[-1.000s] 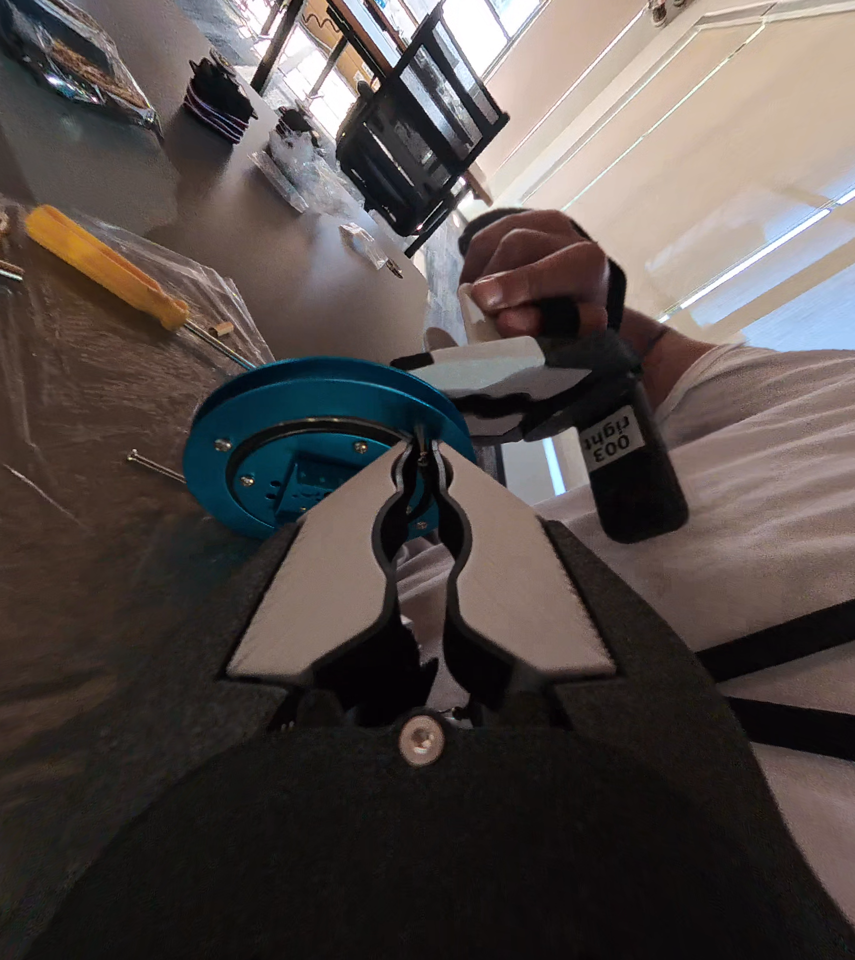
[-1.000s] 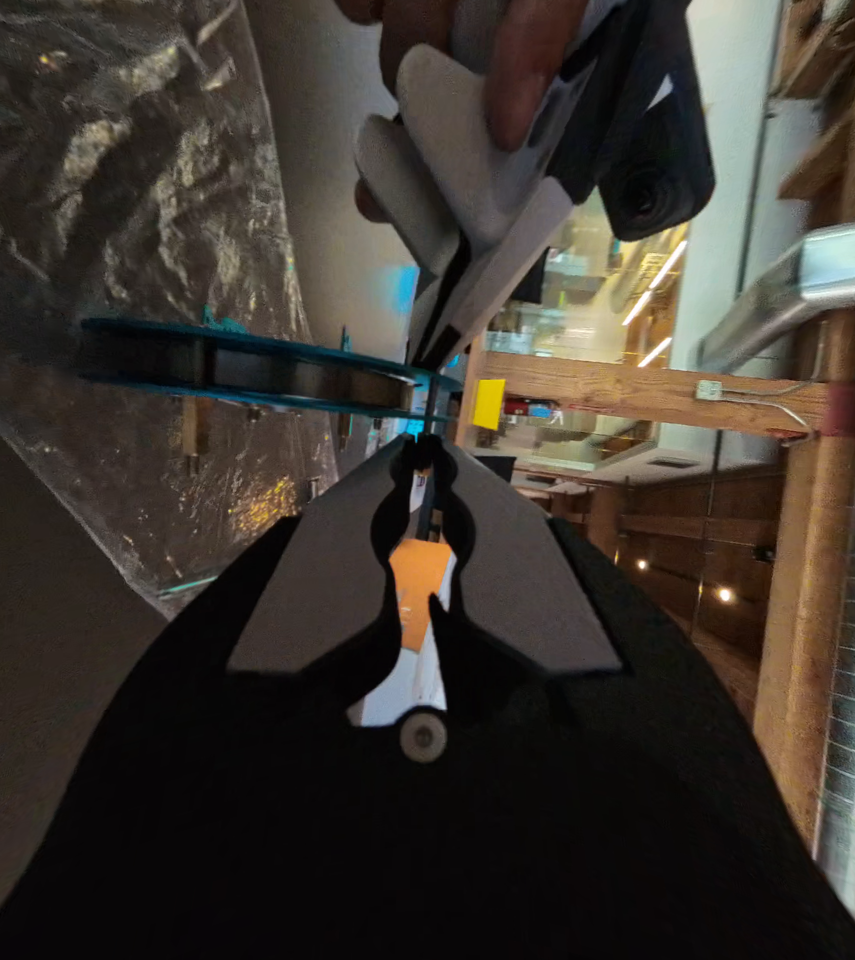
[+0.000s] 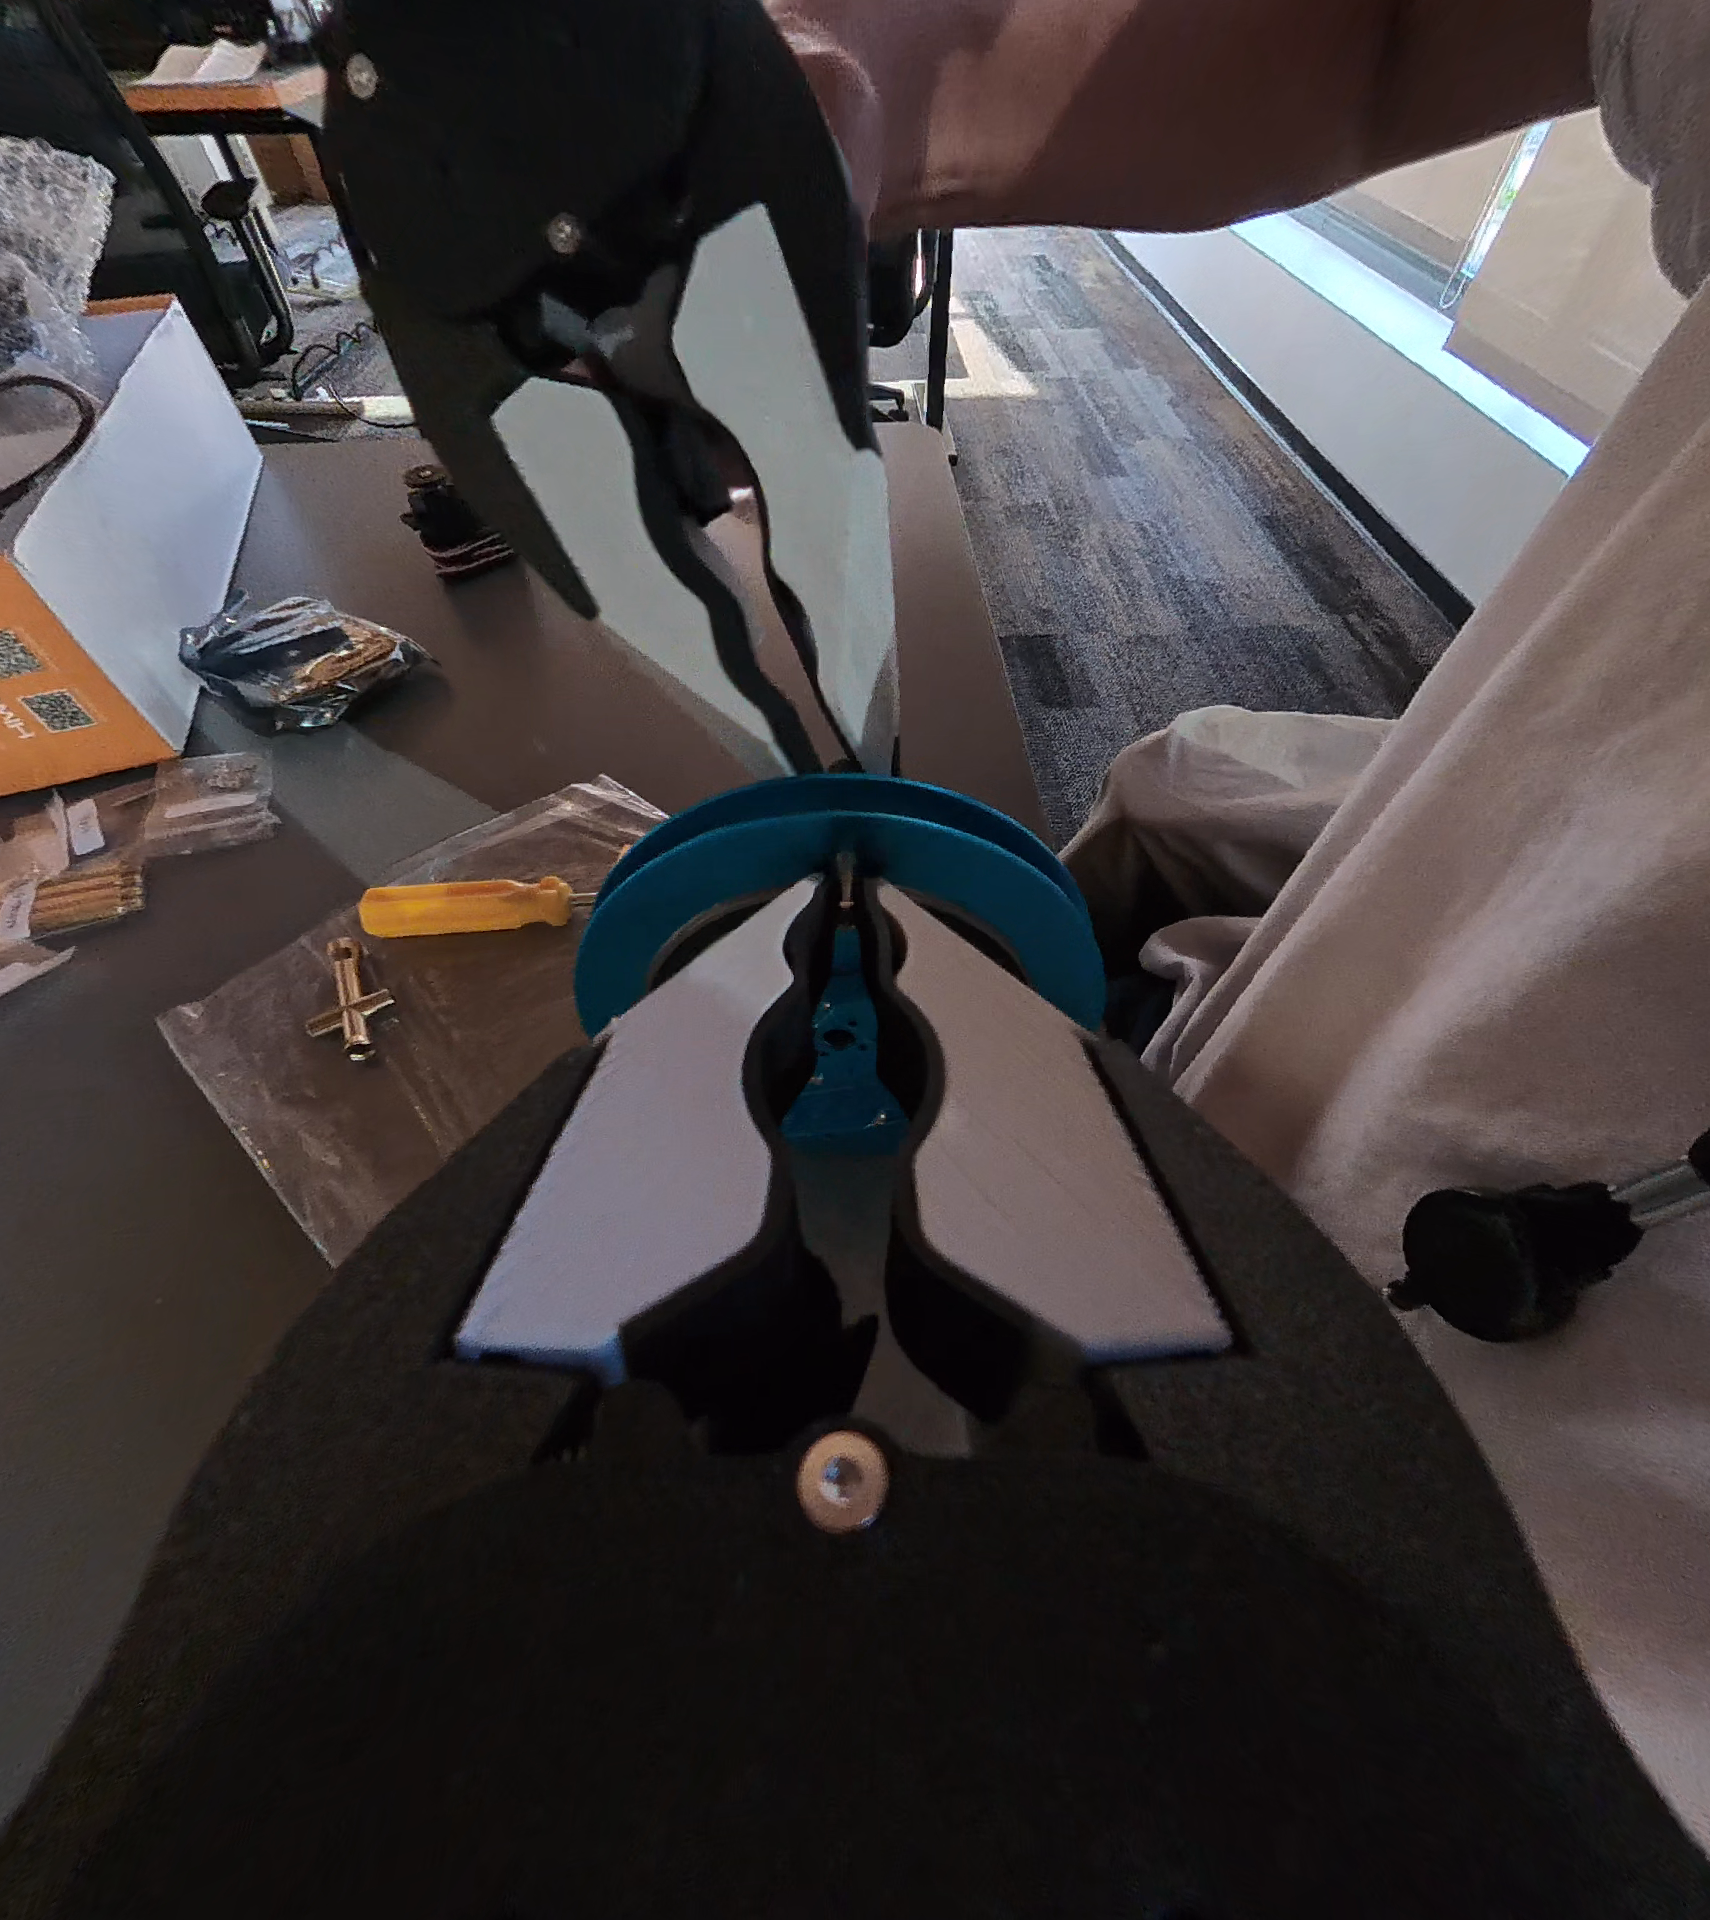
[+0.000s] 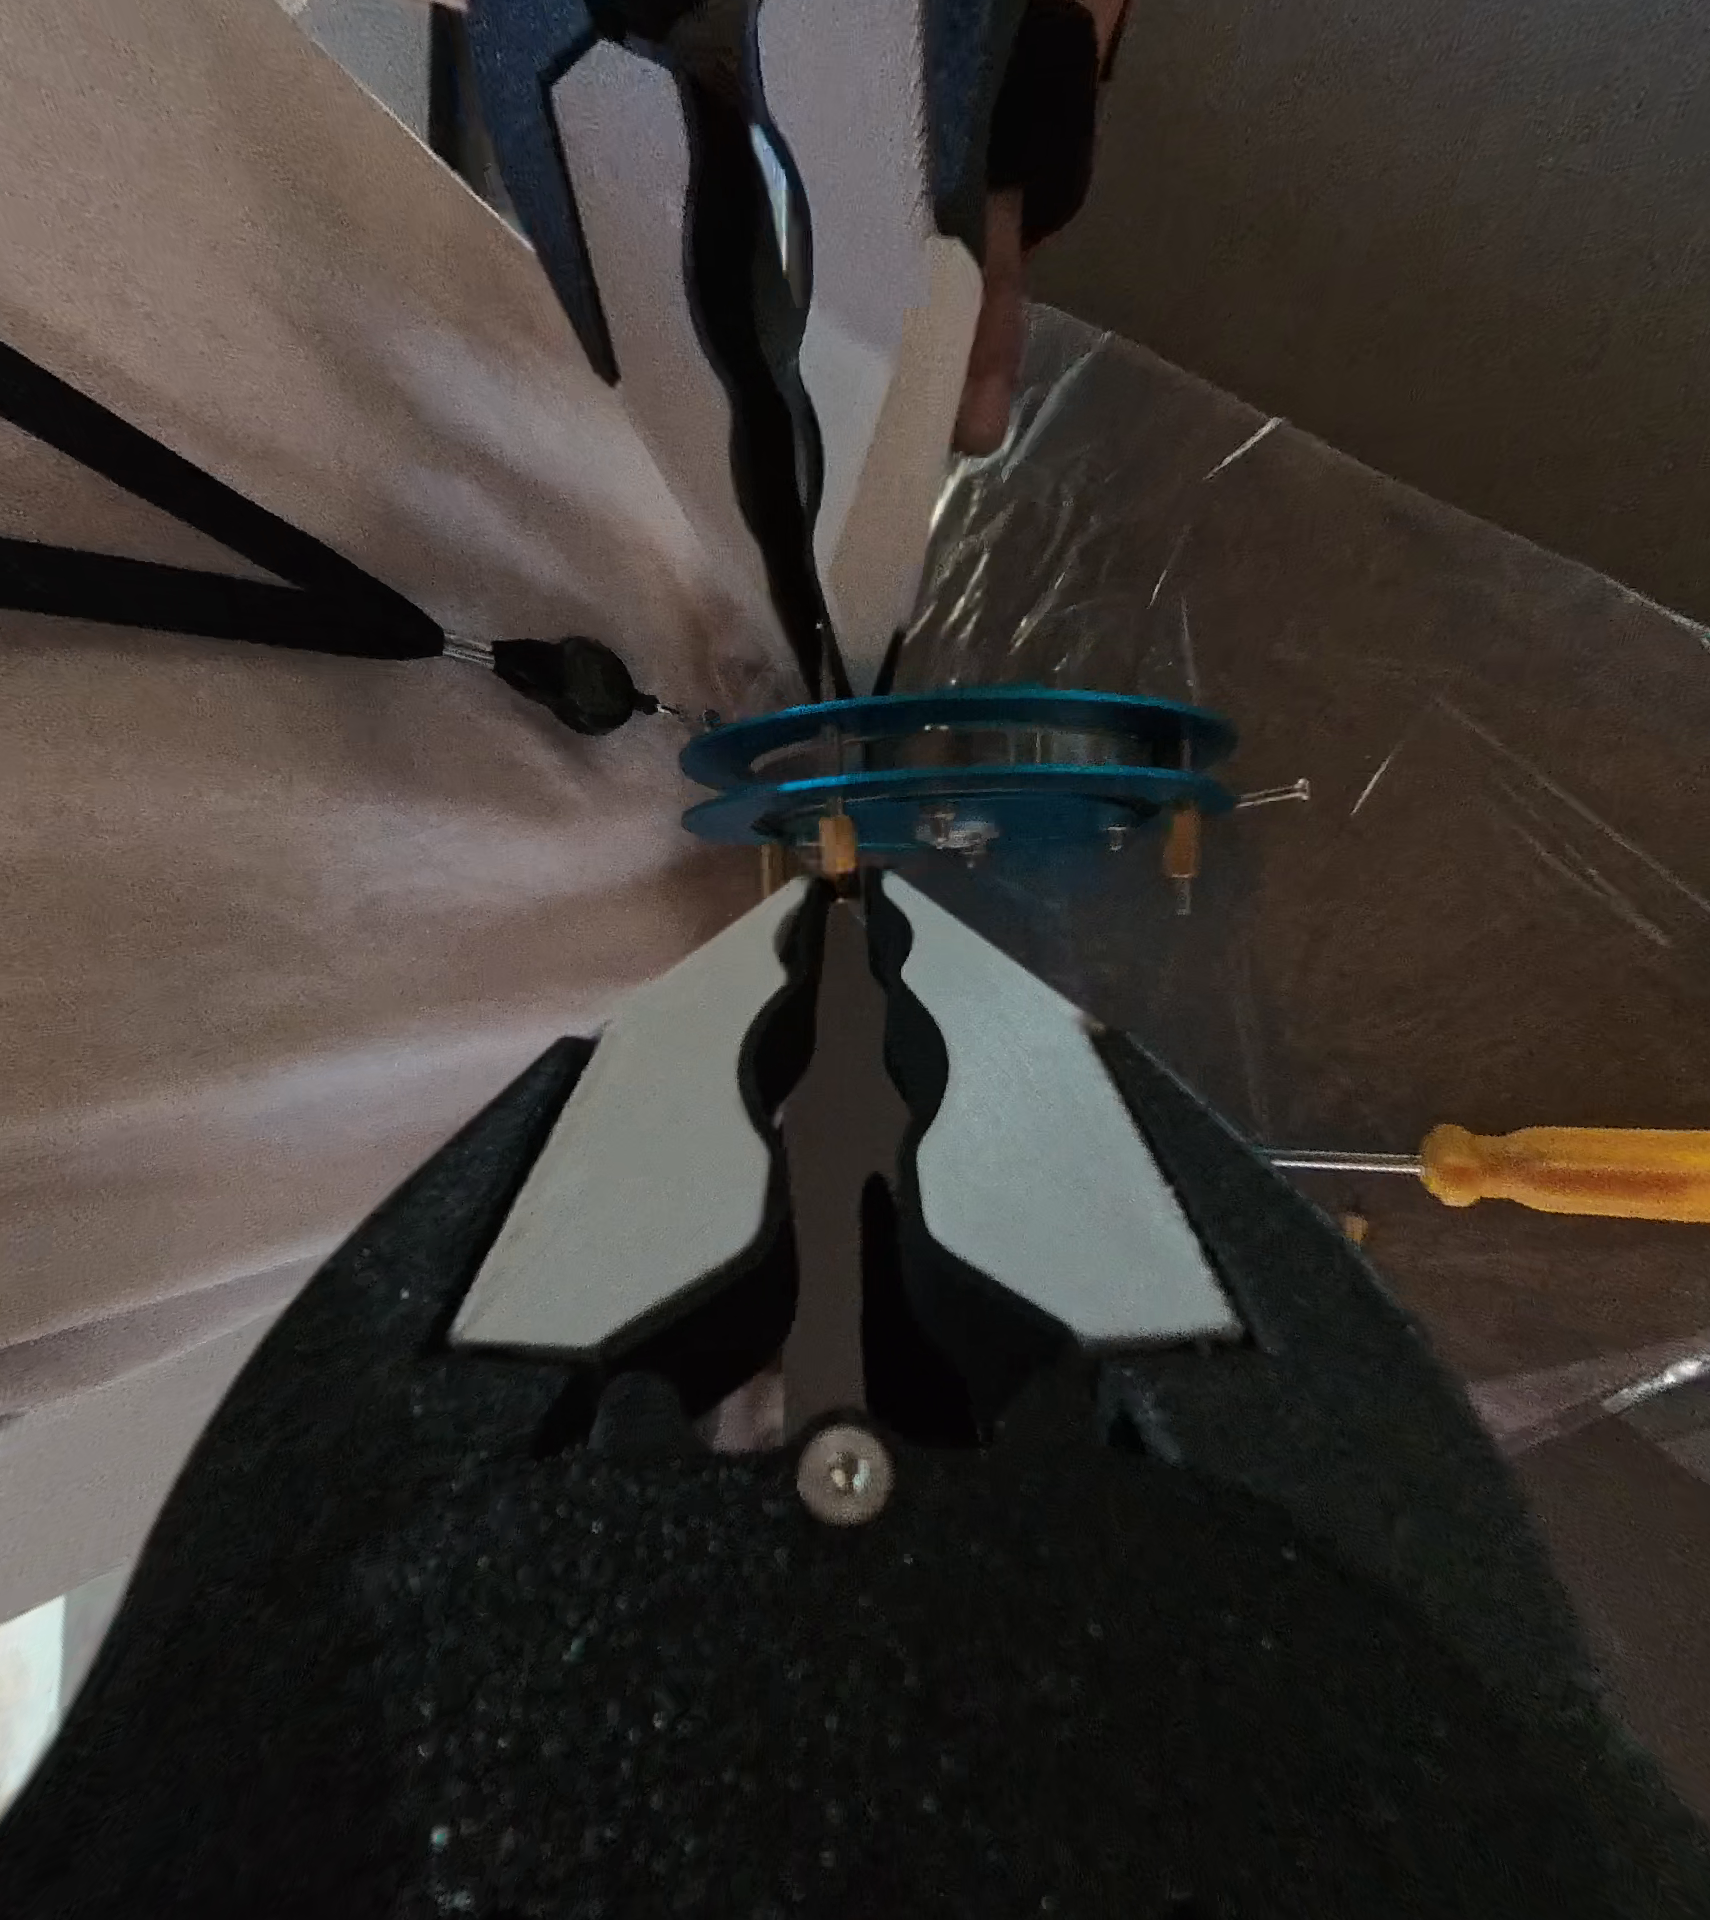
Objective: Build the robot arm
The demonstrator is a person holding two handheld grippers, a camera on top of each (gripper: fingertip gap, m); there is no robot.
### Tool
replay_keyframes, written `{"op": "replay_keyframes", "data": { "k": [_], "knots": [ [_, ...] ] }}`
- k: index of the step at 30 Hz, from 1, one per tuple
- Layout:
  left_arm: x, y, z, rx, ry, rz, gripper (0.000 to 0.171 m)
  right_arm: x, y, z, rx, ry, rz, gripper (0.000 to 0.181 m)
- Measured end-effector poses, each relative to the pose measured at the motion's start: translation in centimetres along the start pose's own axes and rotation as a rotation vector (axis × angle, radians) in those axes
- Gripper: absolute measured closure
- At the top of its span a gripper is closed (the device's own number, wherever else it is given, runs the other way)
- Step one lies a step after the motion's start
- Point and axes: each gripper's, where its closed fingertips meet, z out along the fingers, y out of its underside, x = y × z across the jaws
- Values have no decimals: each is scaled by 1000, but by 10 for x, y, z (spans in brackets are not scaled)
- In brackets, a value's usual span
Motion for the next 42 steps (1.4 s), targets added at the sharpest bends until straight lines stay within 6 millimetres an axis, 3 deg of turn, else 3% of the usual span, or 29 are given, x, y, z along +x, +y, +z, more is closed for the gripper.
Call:
{"op": "replay_keyframes", "data": {
  "k": [4,8,14,15,17,21,23,26,30,32,35,37,42],
  "knots": [
    [-1,0,-1,-17,-8,-45,169,1,0,1,-23,84,-34,177],
    [-14,0,-4,51,46,-490,169,24,-11,-9,-4,592,-335,177],
    [-4,-6,-7,108,233,-825,170,15,-18,-20,-98,1435,-953,177],
    [-2,-7,-6,115,261,-865,170,11,-18,-20,-74,1529,-1022,177],
    [-1,-5,-3,109,271,-879,170,8,-13,-16,-3,1555,-1025,177],
    [-7,-6,0,92,180,-683,170,19,-6,-16,181,1369,-687,173],
    [-9,-6,-1,88,151,-598,170,23,1,-14,291,1163,-479,153],
    [-11,-6,-5,95,123,-493,170,21,8,-9,503,769,-127,149],
    [-10,-9,-13,140,102,-354,169,1,-12,-12,919,65,301,150],
    [-7,-6,-16,143,99,-265,169,16,-9,3,933,-134,554,146],
    [0,1,-18,130,133,-187,169,2,-18,22,901,-368,575,146],
    [4,2,-20,129,173,-171,169,-9,-27,24,883,-468,546,153],
    [4,9,-23,54,176,-78,169,-13,-33,21,835,-525,514,170]
  ]
}}
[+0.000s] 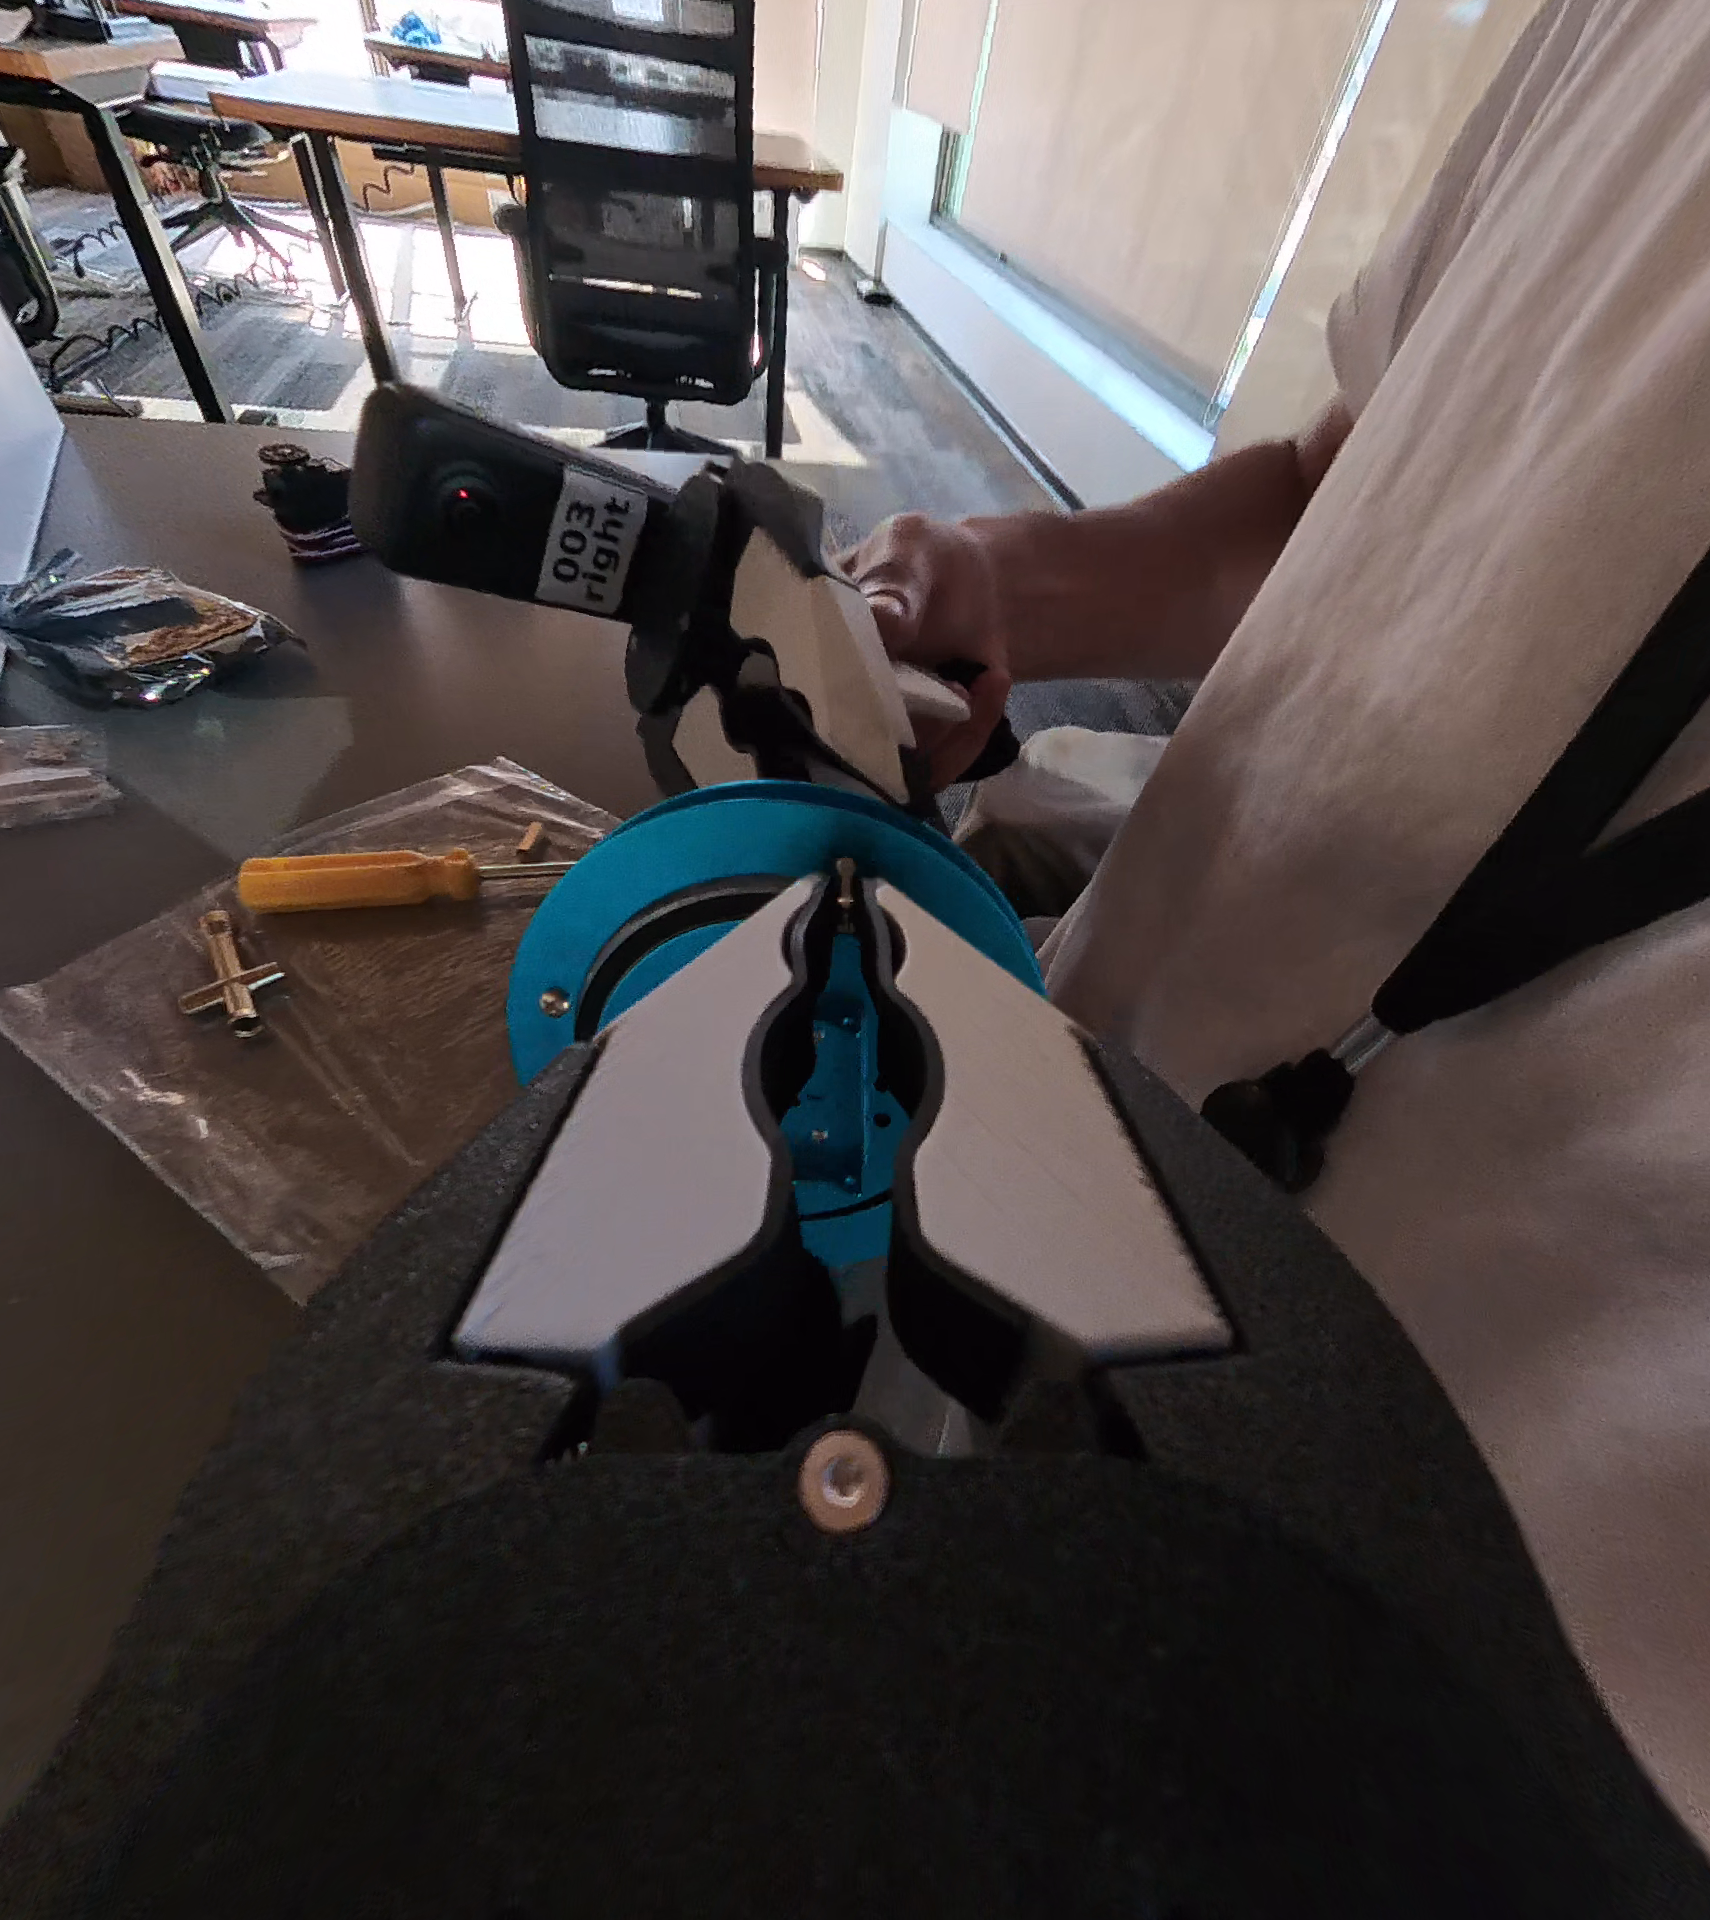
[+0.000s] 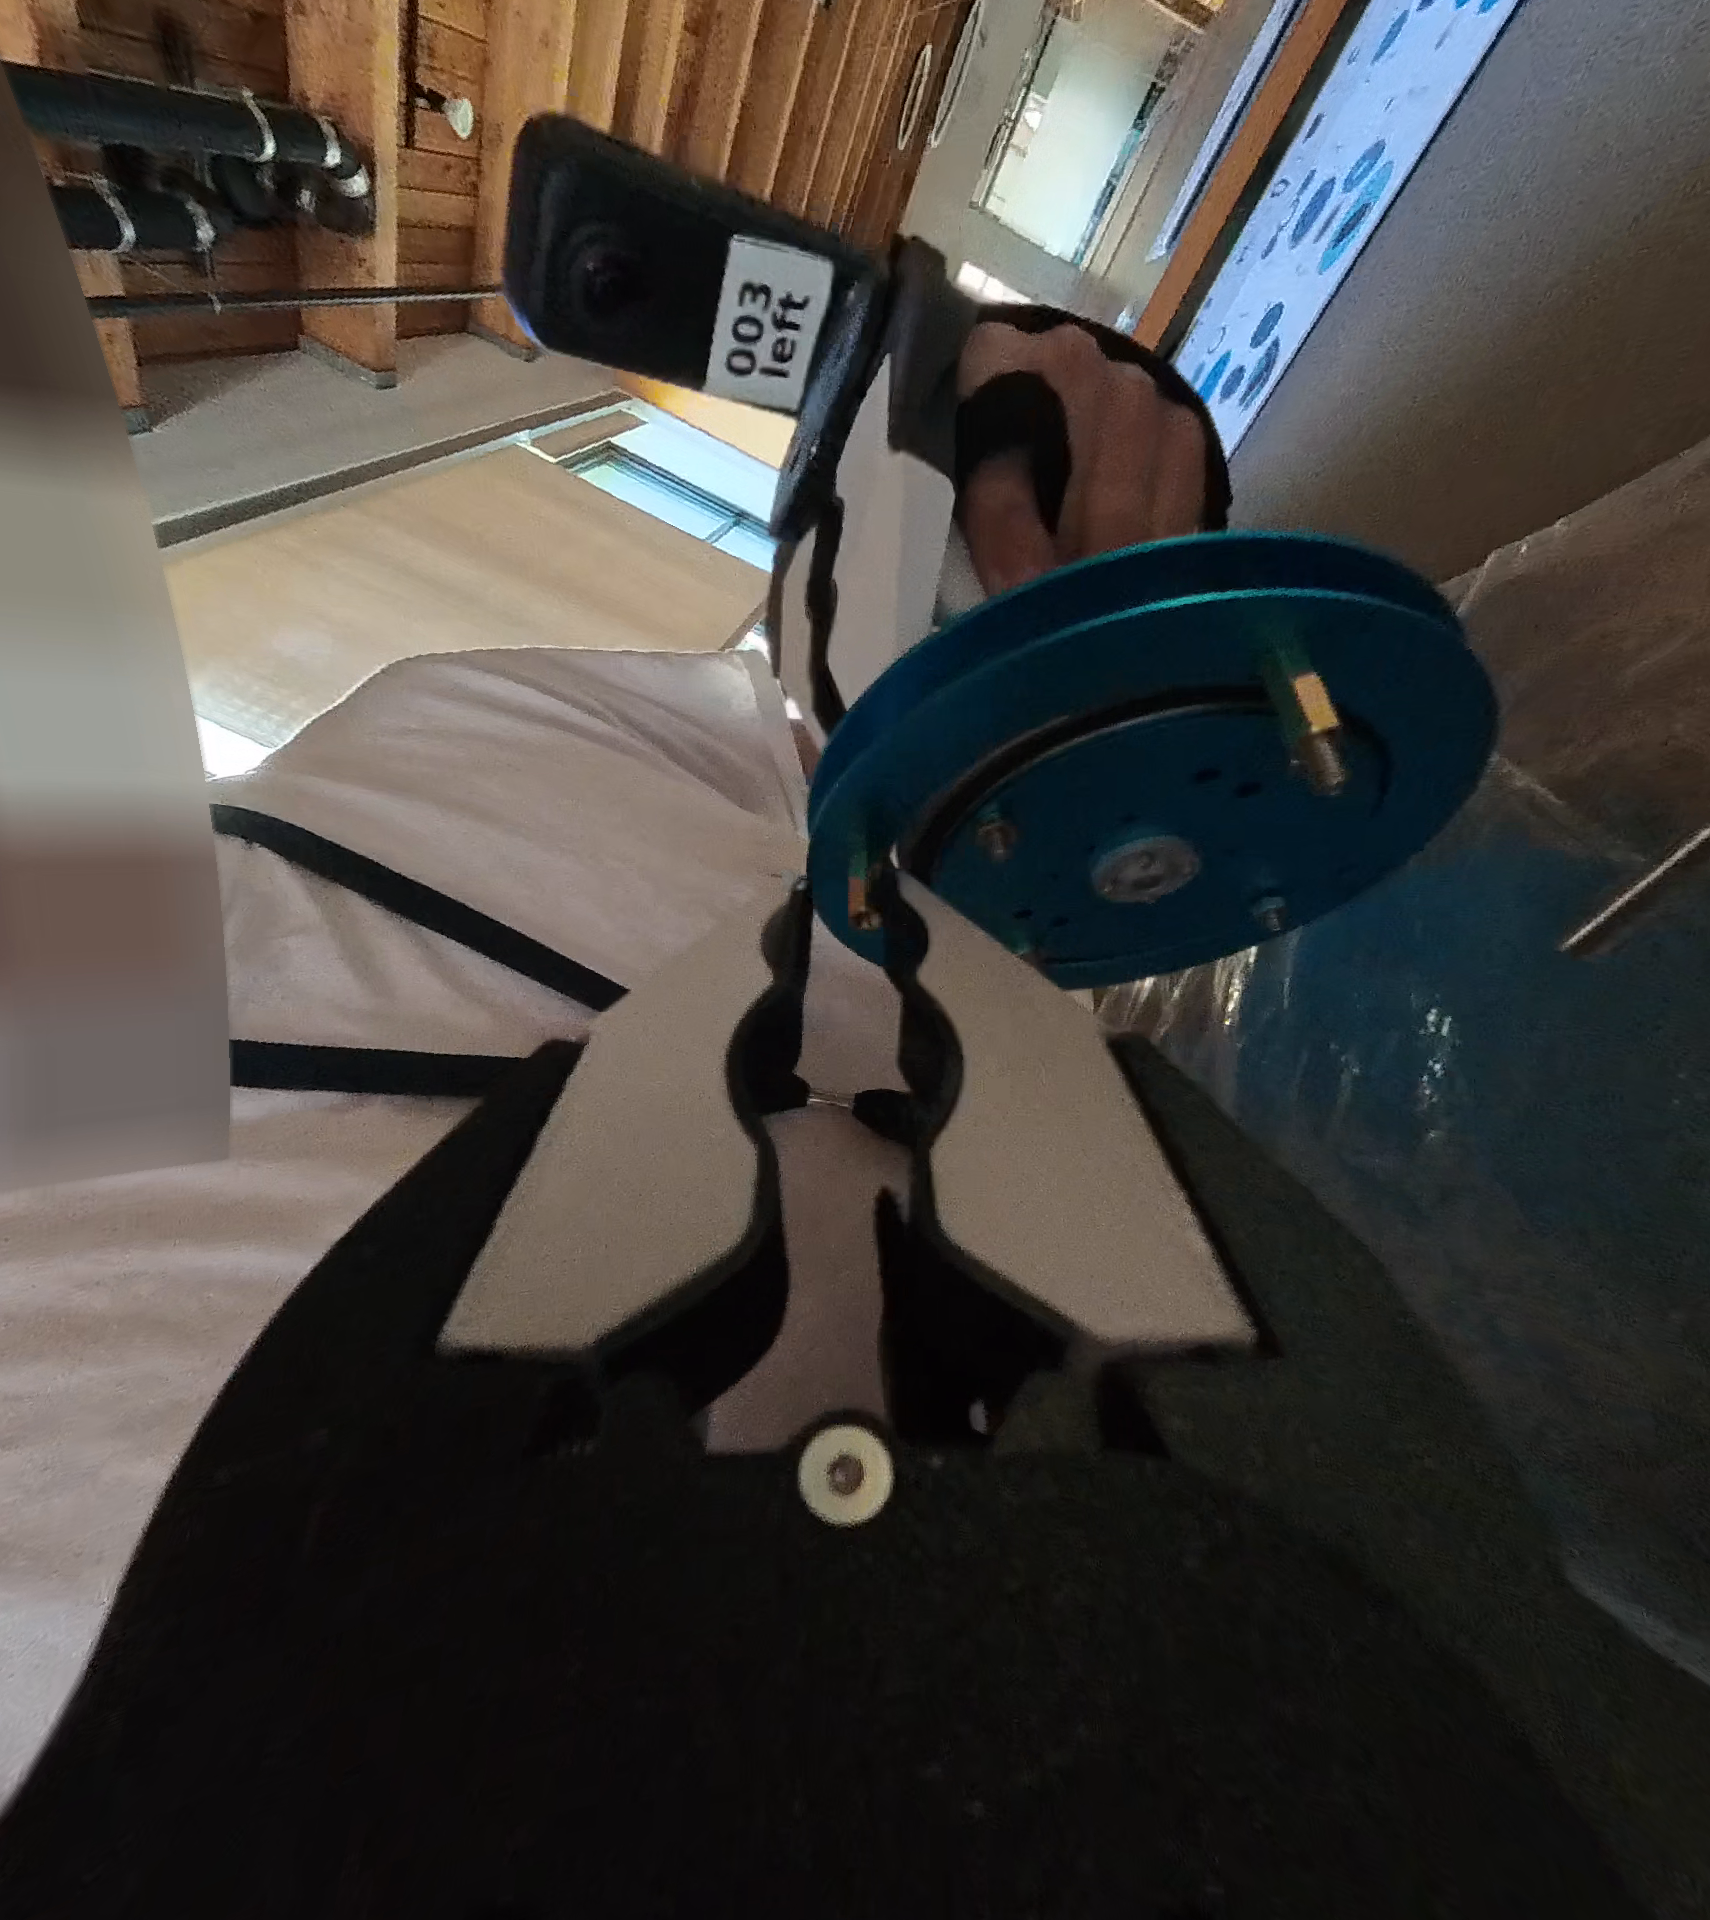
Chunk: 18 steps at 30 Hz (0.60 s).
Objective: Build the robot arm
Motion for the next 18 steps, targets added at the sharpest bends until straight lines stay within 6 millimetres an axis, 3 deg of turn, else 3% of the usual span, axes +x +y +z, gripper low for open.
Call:
{"op": "replay_keyframes", "data": {
  "k": [3,6,7,8,11,15,18],
  "knots": [
    [3,2,-3,-67,10,71,168,1,2,2,-39,20,-16,178],
    [3,2,-5,-117,12,128,168,0,4,6,-84,27,-76,171],
    [2,2,-5,-124,14,123,168,-3,4,6,-99,8,-59,164],
    [2,2,-5,-131,14,109,168,2,3,5,-112,41,-50,176],
    [-2,2,-6,-135,20,-41,168,7,0,3,-140,156,-199,178],
    [-10,-2,-7,-68,48,-479,169,19,-10,-3,-278,568,-730,178],
    [-12,-3,-5,-41,92,-748,169,23,-21,-11,-457,941,-1384,178]
  ]
}}
